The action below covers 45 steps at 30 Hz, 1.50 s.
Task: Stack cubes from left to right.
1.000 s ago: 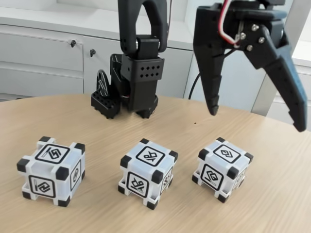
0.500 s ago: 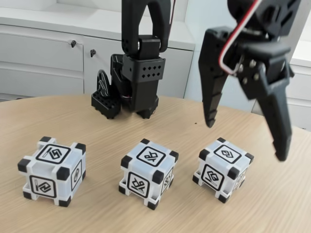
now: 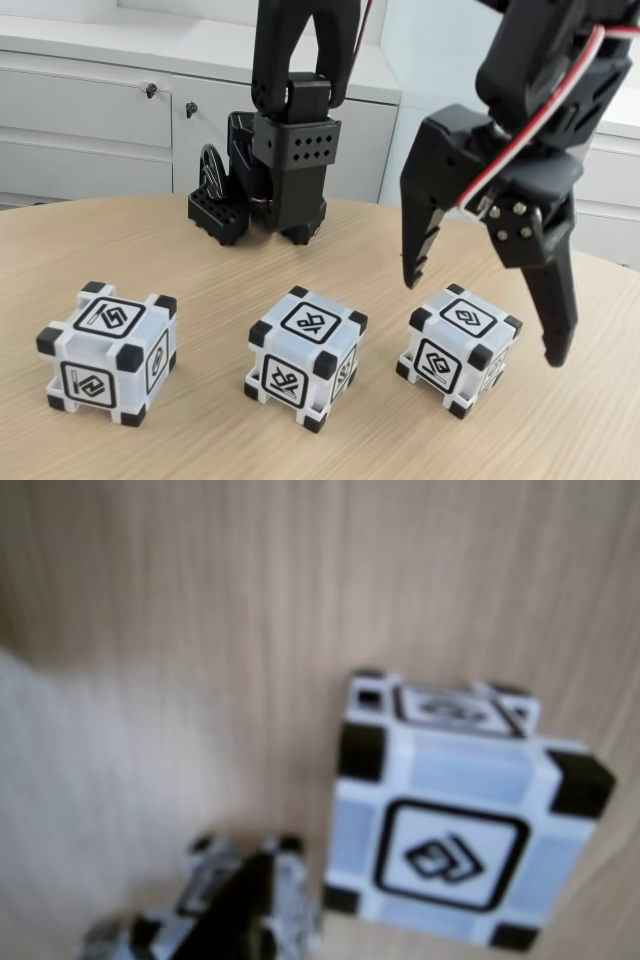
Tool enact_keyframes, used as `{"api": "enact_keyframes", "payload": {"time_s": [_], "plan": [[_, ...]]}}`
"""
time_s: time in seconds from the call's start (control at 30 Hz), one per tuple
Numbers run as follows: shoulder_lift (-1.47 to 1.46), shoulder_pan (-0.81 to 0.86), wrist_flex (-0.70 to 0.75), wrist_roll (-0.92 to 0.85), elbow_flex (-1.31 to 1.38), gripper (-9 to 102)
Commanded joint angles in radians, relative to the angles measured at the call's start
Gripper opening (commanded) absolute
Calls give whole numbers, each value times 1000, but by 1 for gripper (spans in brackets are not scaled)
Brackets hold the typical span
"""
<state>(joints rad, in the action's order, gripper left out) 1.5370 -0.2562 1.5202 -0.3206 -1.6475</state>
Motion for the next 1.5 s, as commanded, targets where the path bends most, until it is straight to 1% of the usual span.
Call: {"api": "enact_keyframes", "payload": {"time_s": [0.0,0.37,0.67,0.8,1.03,1.3,1.47], "plan": [[-11,9,-6,-21,23,40],[-57,8,-8,-114,23,39],[-67,8,-8,-140,23,39],[-67,8,-8,-123,23,23],[-67,17,-8,-60,23,1],[-66,25,-8,-32,21,0],[-14,9,6,-11,23,0]]}}
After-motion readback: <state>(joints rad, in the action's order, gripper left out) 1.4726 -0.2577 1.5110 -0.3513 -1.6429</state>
